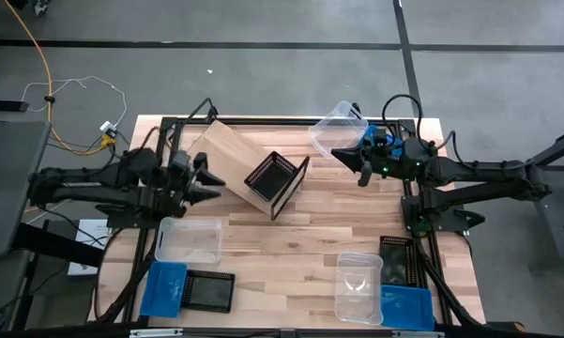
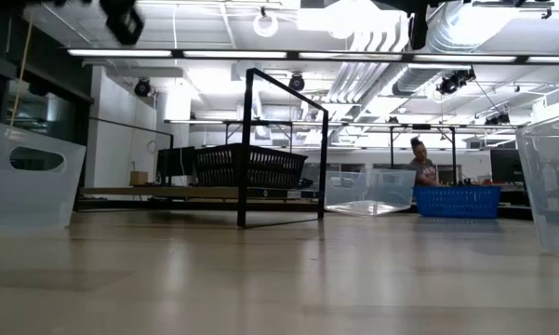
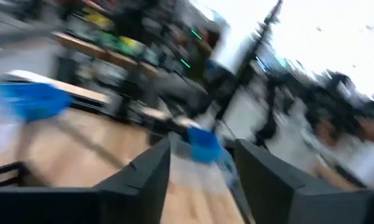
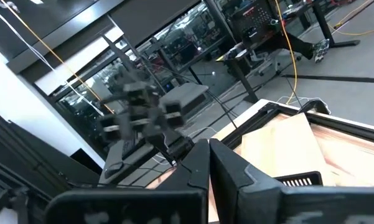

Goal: Stack baskets on shelf by color
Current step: Stack the left black bin on top of the other black bin on the shelf

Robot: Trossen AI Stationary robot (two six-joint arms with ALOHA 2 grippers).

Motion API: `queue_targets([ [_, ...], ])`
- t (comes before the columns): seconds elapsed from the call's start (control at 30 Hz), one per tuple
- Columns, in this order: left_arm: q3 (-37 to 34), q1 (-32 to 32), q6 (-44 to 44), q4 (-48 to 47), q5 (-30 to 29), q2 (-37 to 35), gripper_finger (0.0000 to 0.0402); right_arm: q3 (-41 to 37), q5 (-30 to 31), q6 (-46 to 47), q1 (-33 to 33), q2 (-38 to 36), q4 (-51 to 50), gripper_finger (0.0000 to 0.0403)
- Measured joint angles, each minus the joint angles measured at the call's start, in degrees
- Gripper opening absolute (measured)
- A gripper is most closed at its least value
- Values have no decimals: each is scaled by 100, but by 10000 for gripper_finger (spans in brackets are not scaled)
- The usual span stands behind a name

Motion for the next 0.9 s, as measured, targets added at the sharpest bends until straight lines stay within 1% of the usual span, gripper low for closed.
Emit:
queue_targets([
  [0.1,923,-263,594,-631,407,711,201,0,0,72,0,0,7,0],
  [0.2,1799,-617,1614,-1133,566,1328,210,0,2,131,0,0,8,0],
  [0.33,2596,-1078,3147,-1909,518,1998,211,0,2,130,0,0,-4,0],
  [0.4,2889,-1322,3552,-2327,238,2308,211,0,2,71,0,0,-6,0],
  [0.53,3279,-1922,3762,-3443,-571,2968,211,0,-89,-146,0,0,-27,0],
  [0.63,3442,-2489,3772,-4043,-988,3444,211,0,-255,-333,0,0,-34,0],
  [0.73,3558,-3136,3777,-4311,-1364,3965,211,0,-425,-358,0,0,-63,0],
  [0.9,3685,-4062,3790,-4389,-1920,4885,211,0,-616,-371,0,0,-198,0],
])
